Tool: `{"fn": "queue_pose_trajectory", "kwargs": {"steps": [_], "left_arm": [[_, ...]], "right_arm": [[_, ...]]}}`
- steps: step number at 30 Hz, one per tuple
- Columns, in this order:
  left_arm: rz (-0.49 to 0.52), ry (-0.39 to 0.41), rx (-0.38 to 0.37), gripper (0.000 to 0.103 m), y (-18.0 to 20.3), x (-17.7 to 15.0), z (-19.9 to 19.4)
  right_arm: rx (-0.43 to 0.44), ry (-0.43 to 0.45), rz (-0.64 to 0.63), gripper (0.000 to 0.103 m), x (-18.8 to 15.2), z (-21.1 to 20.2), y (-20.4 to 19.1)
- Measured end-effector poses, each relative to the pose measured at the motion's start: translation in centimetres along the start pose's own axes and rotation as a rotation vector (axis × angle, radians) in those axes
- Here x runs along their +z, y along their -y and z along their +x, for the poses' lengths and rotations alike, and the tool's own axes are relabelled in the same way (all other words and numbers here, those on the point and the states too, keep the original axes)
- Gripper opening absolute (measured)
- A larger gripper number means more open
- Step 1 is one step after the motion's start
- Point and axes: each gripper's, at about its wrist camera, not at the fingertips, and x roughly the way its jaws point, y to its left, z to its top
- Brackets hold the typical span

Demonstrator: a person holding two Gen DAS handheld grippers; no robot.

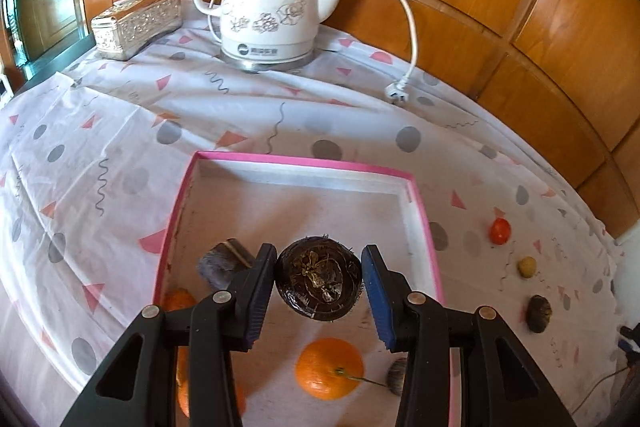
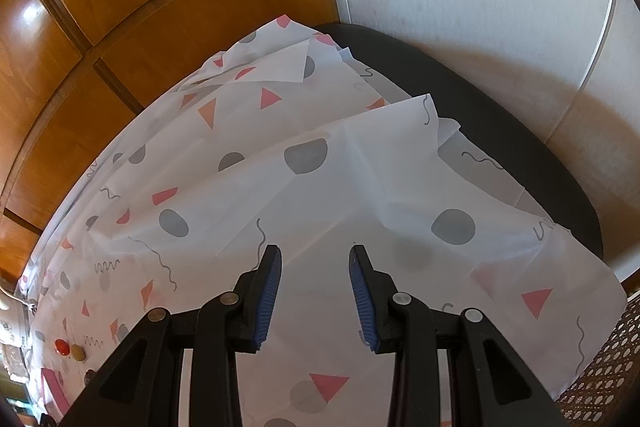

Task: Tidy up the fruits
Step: 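Carry the dark brown fruit into the pink tray and open the left gripper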

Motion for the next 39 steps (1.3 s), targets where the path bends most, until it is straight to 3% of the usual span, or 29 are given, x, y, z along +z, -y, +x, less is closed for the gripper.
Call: {"fn": "queue_pose_trajectory", "kwargs": {"steps": [13, 31, 39], "left_arm": [[-0.014, 0.009, 0.016, 0.044, -0.5, -1.2, -0.1], [-0.016, 0.044, -0.011, 0.044, -0.6, -2.7, -3.5], [0.033, 0.087, -0.018, 0.047, -0.1, -4.0, -6.1]], "right_arm": [[-0.013, -0.002, -0.013, 0.035, -0.1, 0.0, -0.3], [-0.002, -0.008, -0.059, 0.035, -0.3, 0.2, -1.2], [0.122, 0.011, -0.209, 0.035, -1.2, -0.6, -4.8]]}}
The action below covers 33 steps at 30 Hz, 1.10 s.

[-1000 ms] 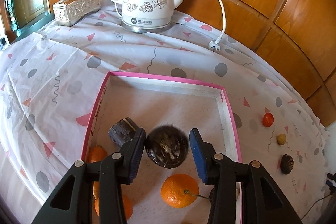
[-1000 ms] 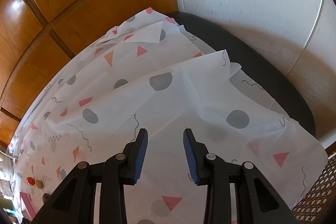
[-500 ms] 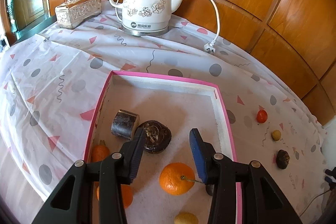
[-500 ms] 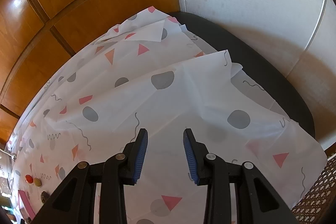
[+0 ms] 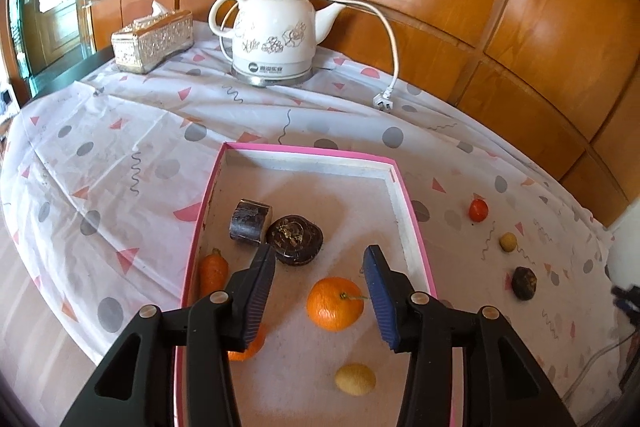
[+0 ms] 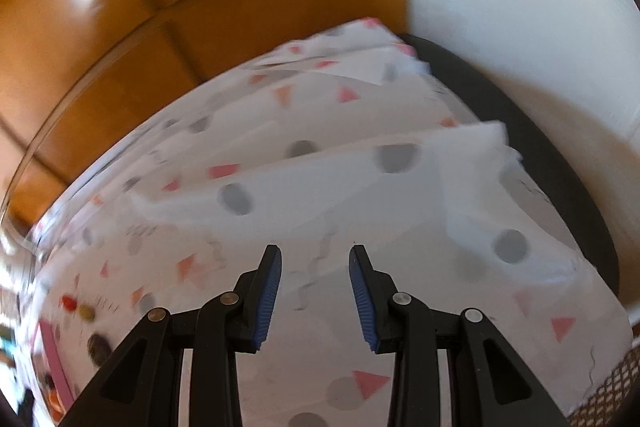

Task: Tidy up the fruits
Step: 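Carry the dark brown fruit into the pink tray and open the left gripper, then withdraw the open left gripper from the pink tray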

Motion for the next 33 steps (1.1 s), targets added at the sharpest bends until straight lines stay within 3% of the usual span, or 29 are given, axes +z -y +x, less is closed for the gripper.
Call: {"fn": "queue_pose_trajectory", "kwargs": {"steps": [10, 18, 33], "left_arm": [[0.029, 0.018, -0.010, 0.049, 0.1, -1.0, -1.8], [0.048, 0.025, -0.001, 0.052, 0.0, -1.8, -2.6], [0.085, 0.008, -0.002, 0.056, -0.2, -3.5, -2.9]], "right_arm": [[0.180, 0.043, -0.323, 0.035, -1.7, -1.1, -7.2], [0.276, -0.024, -0.580, 0.035, -5.1, -0.8, -12.5], [0.327, -0.125, -0.687, 0.035, -7.6, 0.0, -15.5]]}}
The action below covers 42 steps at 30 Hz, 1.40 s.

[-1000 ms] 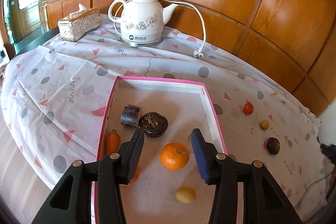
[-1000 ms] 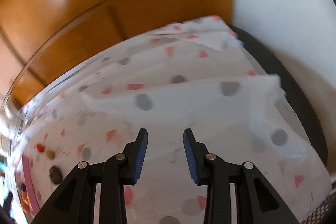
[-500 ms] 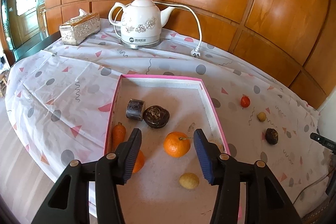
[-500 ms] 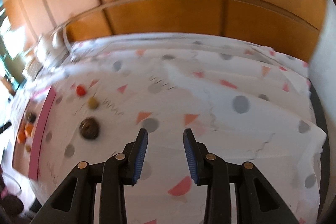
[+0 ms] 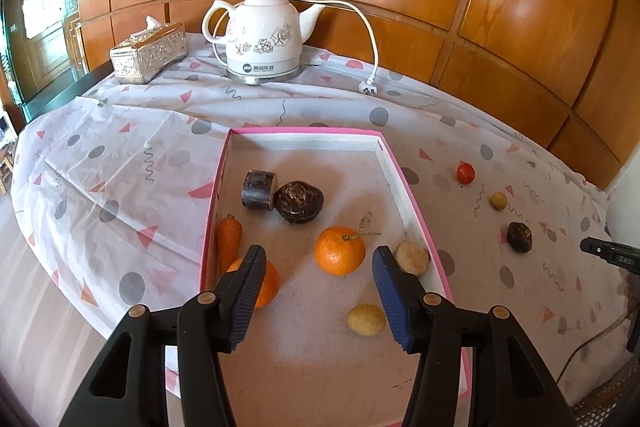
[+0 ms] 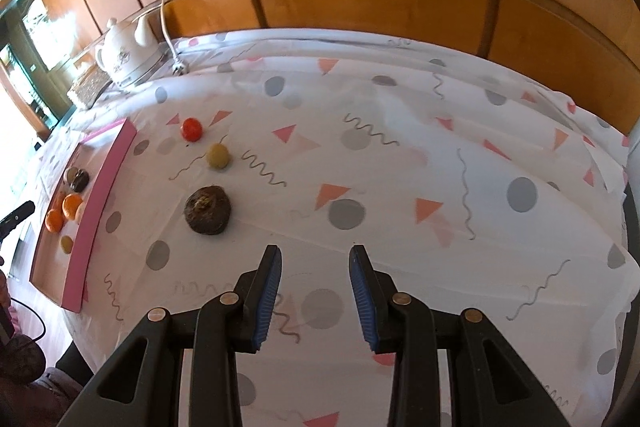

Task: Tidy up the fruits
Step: 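Withdraw the open left gripper from the pink tray, then reach the right gripper to the small yellow round fruit and close on it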

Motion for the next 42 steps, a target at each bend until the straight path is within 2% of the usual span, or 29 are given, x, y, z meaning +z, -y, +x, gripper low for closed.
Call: {"fn": "queue_pose_trajectory", "kwargs": {"steps": [10, 20, 26, 35, 38, 39, 42], "left_arm": [[-0.027, 0.006, -0.005, 0.057, -0.7, -0.5, -0.6], [-0.072, 0.004, 0.005, 0.060, -2.5, -0.9, -1.2], [-0.110, -0.006, 0.016, 0.060, -4.0, -1.4, -1.3], [-0.153, -0.014, 0.036, 0.063, -5.3, -1.9, -1.2], [-0.169, -0.014, 0.045, 0.063, -5.8, -2.0, -1.4], [-0.174, -0.013, 0.046, 0.064, -5.9, -2.1, -1.4], [-0.186, -0.016, 0.049, 0.064, -6.1, -2.2, -1.5]], "right_arm": [[0.043, -0.034, -0.054, 0.035, 1.1, 1.9, -3.7], [0.071, -0.051, -0.128, 0.035, 4.5, 5.7, -9.7], [0.028, -0.076, -0.139, 0.035, 6.7, 8.8, -11.7], [-0.100, -0.122, -0.149, 0.037, 8.2, 12.7, -12.3], [-0.084, -0.136, -0.137, 0.030, 8.4, 13.3, -12.0], [-0.098, -0.144, -0.147, 0.022, 8.3, 13.6, -12.1], [-0.098, -0.139, -0.148, 0.022, 8.2, 13.6, -12.1]]}}
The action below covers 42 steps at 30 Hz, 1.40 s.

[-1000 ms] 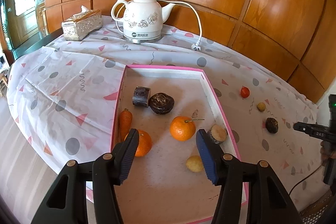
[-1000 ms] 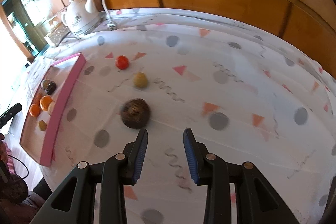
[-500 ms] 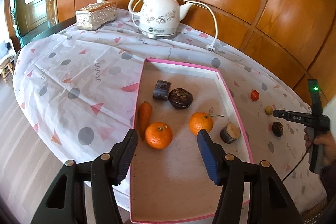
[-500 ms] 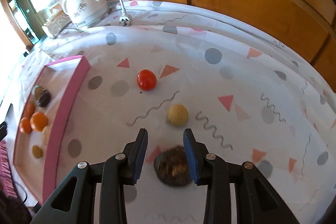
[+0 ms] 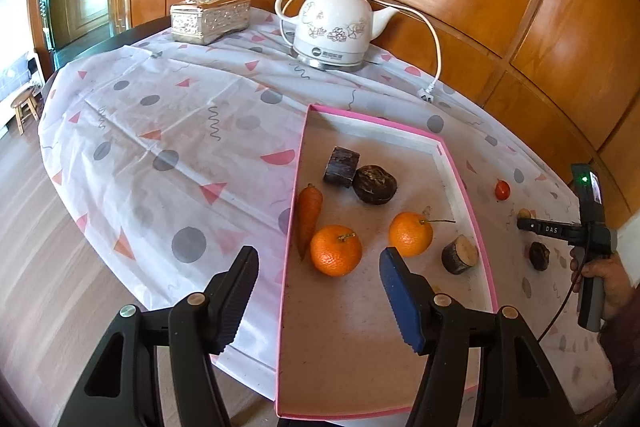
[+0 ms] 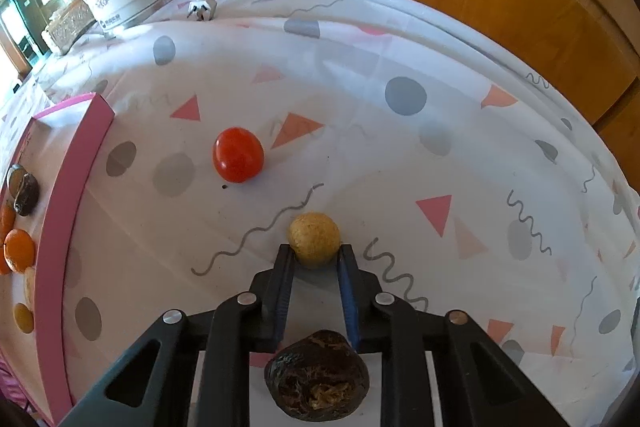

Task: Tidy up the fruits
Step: 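Reach the right gripper to the small yellow round fruit and close on it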

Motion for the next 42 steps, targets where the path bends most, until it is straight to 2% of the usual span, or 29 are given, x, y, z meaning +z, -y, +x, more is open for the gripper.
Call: {"fn": "queue_pose_trajectory", "kwargs": {"steps": [7, 13, 19, 28, 34, 39, 42], "left_arm": [[0.000, -0.004, -0.010, 0.064, 0.1, -0.2, -0.1], [-0.006, -0.001, -0.015, 0.066, 0.2, -0.3, -0.3], [-0.021, 0.012, -0.020, 0.067, 0.0, -0.3, -0.8], [-0.055, 0.033, -0.012, 0.068, -1.0, -0.1, -1.4], [-0.066, 0.042, -0.008, 0.068, -1.5, 0.0, -1.7], [-0.073, 0.034, -0.009, 0.068, -1.8, -0.2, -1.5], [-0.066, 0.033, -0.011, 0.068, -1.6, -0.2, -1.5]], "right_arm": [[0.030, 0.035, -0.006, 0.021, -0.7, -1.4, -0.6], [0.121, 0.101, -0.048, 0.020, -1.6, -4.5, -2.9], [0.248, 0.144, -0.149, 0.020, -2.4, -7.1, -7.7], [0.398, 0.161, -0.292, 0.020, -3.8, -9.3, -15.6], [0.445, 0.117, -0.354, 0.020, -4.3, -8.5, -19.4], [0.424, 0.090, -0.398, 0.020, -5.3, -7.6, -21.4], [0.414, 0.081, -0.390, 0.028, -5.3, -7.0, -21.6]]}}
